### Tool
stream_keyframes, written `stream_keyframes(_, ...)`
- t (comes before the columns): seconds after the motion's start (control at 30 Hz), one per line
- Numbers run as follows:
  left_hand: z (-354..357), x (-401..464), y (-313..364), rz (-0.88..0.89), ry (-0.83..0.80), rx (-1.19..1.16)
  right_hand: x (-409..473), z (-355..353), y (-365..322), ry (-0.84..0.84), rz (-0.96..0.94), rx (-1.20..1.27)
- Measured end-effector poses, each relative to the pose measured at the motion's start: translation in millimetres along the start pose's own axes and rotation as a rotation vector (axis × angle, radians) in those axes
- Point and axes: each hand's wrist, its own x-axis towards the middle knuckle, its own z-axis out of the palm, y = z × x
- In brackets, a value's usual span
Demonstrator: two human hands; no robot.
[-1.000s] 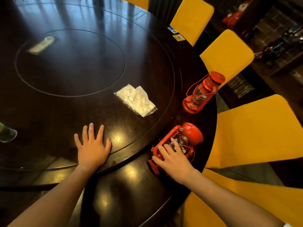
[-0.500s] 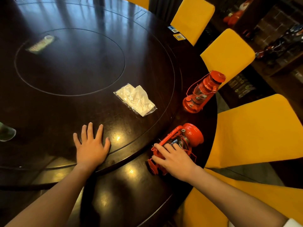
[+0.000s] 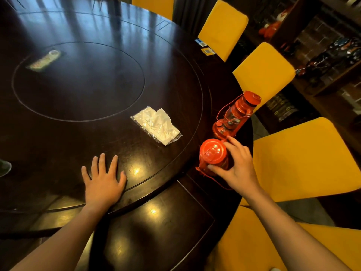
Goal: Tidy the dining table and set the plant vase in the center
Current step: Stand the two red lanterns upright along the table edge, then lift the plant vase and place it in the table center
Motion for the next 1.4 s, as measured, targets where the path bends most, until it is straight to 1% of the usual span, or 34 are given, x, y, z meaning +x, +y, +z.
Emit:
stream_keyframes(0.17, 1, 1, 0, -0.001, -0.004, 0.006, 0, 0, 32, 0.146, 0.313, 0.361)
stream_keyframes(0.23, 2, 1, -1, -0.003, -0.004, 0.006, -4, 0, 42, 0.196, 0.384, 0.479)
stream_keyframes(0.33, 4, 2, -1, -0.014, -0.008, 0.021, -10, -1, 51, 0.219, 0.424, 0.579)
stream_keyframes(0.5, 5, 2, -1, -0.009, 0.004, 0.023, -6, 2, 50, 0.175, 0.409, 0.658)
stream_keyframes(0.7, 2, 2, 1, -0.022, -0.019, 0.017, -8, 5, 55, 0.138, 0.427, 0.611)
stream_keyframes(0.87, -3, 0, 4, -0.026, -0.050, 0.023, -8, 1, 51, 0.118, 0.381, 0.514)
stream_keyframes(0.9, -4, 0, 5, -0.027, -0.052, 0.023, -9, 0, 53, 0.112, 0.364, 0.494)
stream_keyframes(0.97, -6, 1, 6, -0.028, -0.057, 0.030, -13, -3, 51, 0.108, 0.355, 0.378)
stream_keyframes(1.03, -6, 1, 9, -0.017, -0.073, 0.036, -20, -10, 42, 0.185, 0.373, 0.237)
stream_keyframes(1.07, -7, 1, 11, -0.016, -0.081, 0.036, -26, -13, 34, 0.254, 0.336, 0.183)
stream_keyframes(1.17, -9, 1, 13, -0.036, -0.096, 0.049, -39, -9, -3, 0.451, 0.121, 0.057)
stream_keyframes(1.2, -11, 2, 14, -0.047, -0.100, 0.047, -41, -1, -20, 0.468, 0.056, 0.053)
stream_keyframes(1.23, -15, 1, 13, -0.062, -0.108, 0.028, -42, 9, -38, 0.435, -0.004, 0.068)
stream_keyframes(1.3, -22, -2, 18, -0.079, -0.097, -0.033, -43, 35, -73, 0.262, -0.095, 0.100)
stream_keyframes(1.4, -33, -24, 20, -0.091, 0.043, -0.093, -44, 78, -118, -0.020, -0.203, 0.123)
